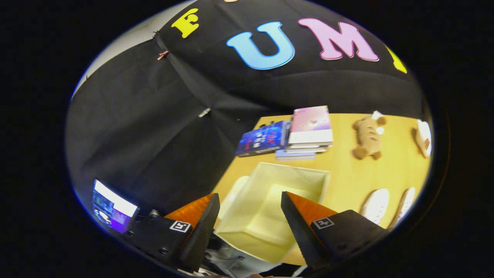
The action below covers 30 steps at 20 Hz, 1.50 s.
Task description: Open the storage box then place both shoes into the box .Put the left shoe in first, then the right shoe, with the right side of both shoes facing outward in a uniform manner.
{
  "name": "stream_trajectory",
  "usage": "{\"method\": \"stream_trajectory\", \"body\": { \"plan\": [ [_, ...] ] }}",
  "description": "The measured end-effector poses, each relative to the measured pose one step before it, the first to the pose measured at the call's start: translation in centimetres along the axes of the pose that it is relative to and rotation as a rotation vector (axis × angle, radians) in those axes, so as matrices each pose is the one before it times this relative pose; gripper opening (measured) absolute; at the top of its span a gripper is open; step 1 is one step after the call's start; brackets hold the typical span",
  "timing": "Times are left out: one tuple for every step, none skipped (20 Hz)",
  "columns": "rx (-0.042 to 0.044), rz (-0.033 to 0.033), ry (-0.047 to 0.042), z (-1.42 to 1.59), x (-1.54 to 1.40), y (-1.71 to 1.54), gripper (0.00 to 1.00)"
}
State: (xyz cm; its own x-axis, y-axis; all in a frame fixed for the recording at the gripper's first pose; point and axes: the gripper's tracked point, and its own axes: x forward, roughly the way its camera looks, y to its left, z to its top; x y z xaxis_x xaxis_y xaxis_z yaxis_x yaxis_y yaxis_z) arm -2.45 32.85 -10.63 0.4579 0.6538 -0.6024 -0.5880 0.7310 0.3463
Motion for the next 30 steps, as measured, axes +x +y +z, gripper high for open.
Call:
{"method": "stream_trajectory", "body": {
  "plan": [
    [-0.01609,-0.05451,-0.00369,-0.512,-0.839,-2.557,0.98],
    [-0.01370,-0.05271,0.00143,-0.773,-0.958,-2.580,0.98],
    [-0.01006,-0.04910,0.00755,-0.974,-0.566,-2.751,0.98],
    [-0.00715,-0.04154,0.01190,-1.132,-0.297,-2.424,0.98],
    [-0.00466,-0.03456,0.01374,-1.249,-0.234,-2.370,0.98],
    [-0.00373,-0.03390,0.01862,-1.246,-0.074,-2.302,0.98],
    [-0.00099,-0.03064,0.02185,-1.246,-0.021,-1.979,0.98],
    [-0.00367,-0.03325,0.02290,-1.125,0.187,-1.839,0.98],
    [-0.00851,-0.03048,0.02460,-1.352,0.261,-1.916,0.98],
    [-0.01125,-0.03095,0.02457,-1.346,0.356,-1.769,0.98],
    [-0.01522,-0.02161,0.02706,-1.418,0.497,-1.525,0.98],
    [-0.01634,-0.01933,0.02184,-1.222,0.794,-1.338,0.99],
    [-0.01326,-0.01089,0.02112,-0.998,0.824,-1.064,0.99],
    [-0.01057,-0.00623,0.02264,-1.015,1.048,-0.771,0.99],
    [-0.00560,0.00012,0.02175,-0.756,0.944,-0.558,0.99],
    [-0.00402,0.00799,0.01519,-0.563,1.044,-0.313,0.99],
    [-0.00496,0.00151,0.01732,-0.495,0.911,-0.395,0.99],
    [-0.00662,0.00397,0.01838,-0.530,0.981,-0.419,0.99],
    [-0.00805,0.01045,0.01445,-0.283,0.835,-0.038,0.99],
    [-0.00834,0.01468,0.01215,-0.242,0.814,0.076,0.99],
    [-0.00800,0.00805,0.00444,-0.100,0.704,-0.093,0.99],
    [-0.00265,0.00677,0.00698,-0.177,0.709,-0.115,0.98],
    [0.00455,0.01462,0.01034,-0.185,0.610,0.144,0.95],
    [0.01119,0.01729,0.00849,-0.051,0.598,0.131,0.93],
    [0.01479,0.02265,0.01188,-0.155,0.406,0.299,0.86],
    [0.02041,0.02937,0.00229,0.121,0.154,0.405,0.84],
    [0.01432,0.01930,0.00116,0.092,0.122,0.210,0.77],
    [0.01286,0.01907,0.00194,0.047,0.106,0.172,0.71],
    [0.02062,0.02930,0.00898,-0.070,0.075,0.614,0.59],
    [0.02891,0.02124,0.01075,-0.165,0.151,0.471,0.46]
  ]
}}
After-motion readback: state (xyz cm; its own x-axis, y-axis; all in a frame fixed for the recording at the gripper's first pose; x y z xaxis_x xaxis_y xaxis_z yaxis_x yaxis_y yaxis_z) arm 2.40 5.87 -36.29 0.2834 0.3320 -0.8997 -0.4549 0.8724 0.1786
